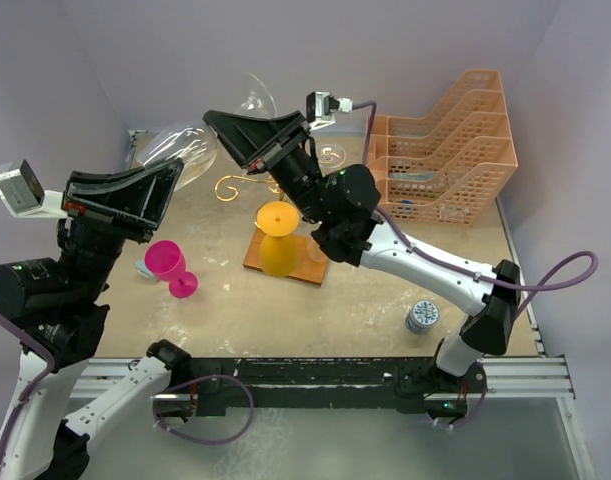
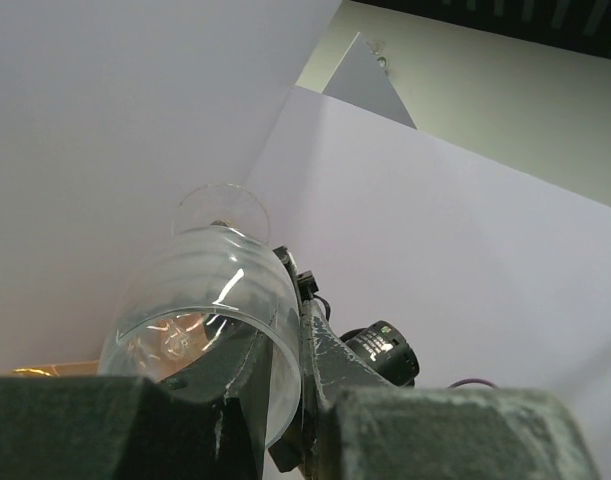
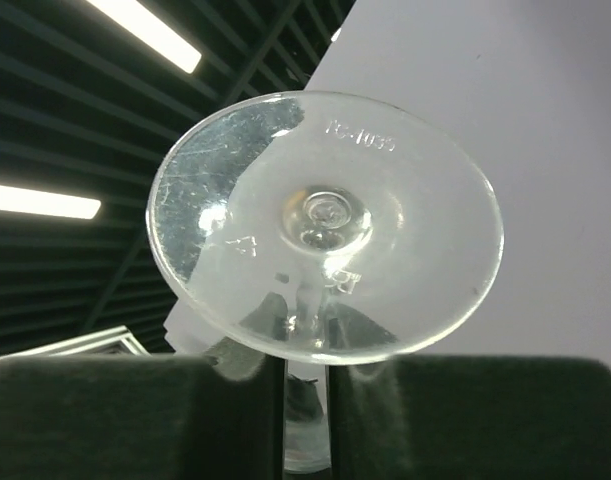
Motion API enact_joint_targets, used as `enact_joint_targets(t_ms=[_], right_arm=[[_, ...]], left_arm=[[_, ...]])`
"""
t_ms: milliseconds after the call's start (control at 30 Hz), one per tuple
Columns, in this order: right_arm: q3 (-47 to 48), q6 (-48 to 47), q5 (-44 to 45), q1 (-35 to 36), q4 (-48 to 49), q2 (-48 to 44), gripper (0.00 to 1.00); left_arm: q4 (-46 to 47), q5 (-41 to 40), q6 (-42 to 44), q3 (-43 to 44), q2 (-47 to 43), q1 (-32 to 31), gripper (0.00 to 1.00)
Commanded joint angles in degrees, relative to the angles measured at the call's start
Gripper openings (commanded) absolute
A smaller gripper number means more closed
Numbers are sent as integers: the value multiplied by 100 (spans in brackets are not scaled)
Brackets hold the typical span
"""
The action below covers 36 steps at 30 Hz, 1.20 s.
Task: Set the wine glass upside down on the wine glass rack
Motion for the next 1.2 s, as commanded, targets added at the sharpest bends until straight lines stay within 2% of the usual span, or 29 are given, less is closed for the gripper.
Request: enact_joint_targets(t_ms=[0,33,133,267,367,567,733,833,933,1033,1167], right_arm=[[80,-145,-96,31,652,-215,7],[43,-186,-49,35,689,-241,0],[-29,-462,48,36,774,-340,0],[-225,-972,277,36,833,-604,0],[-399,-1504,496,36,778,-835,0],[-910,-2479,865,36,646,-1388,0],[-1008,-3542,544,36,289,-1644,0],[-821,-4172,140,36,-101,-1565,0],[-444,-4649,-257,61,-499,-1348,0],[-180,-5163,-268,252,-640,-1134,0],[140,-5812,-136,541,-760,-829,0]], left_arm=[[500,157,-157,-14,-40,38,0],[458,157,-183,0,-39,38,0],[158,35,-190,80,-49,37,9],[-425,-131,-105,185,-136,39,30],[-995,-251,-1,288,-210,33,38],[-2045,-267,318,506,-365,37,41],[-2378,-490,303,694,-575,35,46],[-1998,-486,-47,894,-511,39,50],[-2024,-633,-498,1457,-164,41,50],[-2227,-934,-1083,1901,196,40,50],[-2168,-979,-1782,1954,434,40,50]])
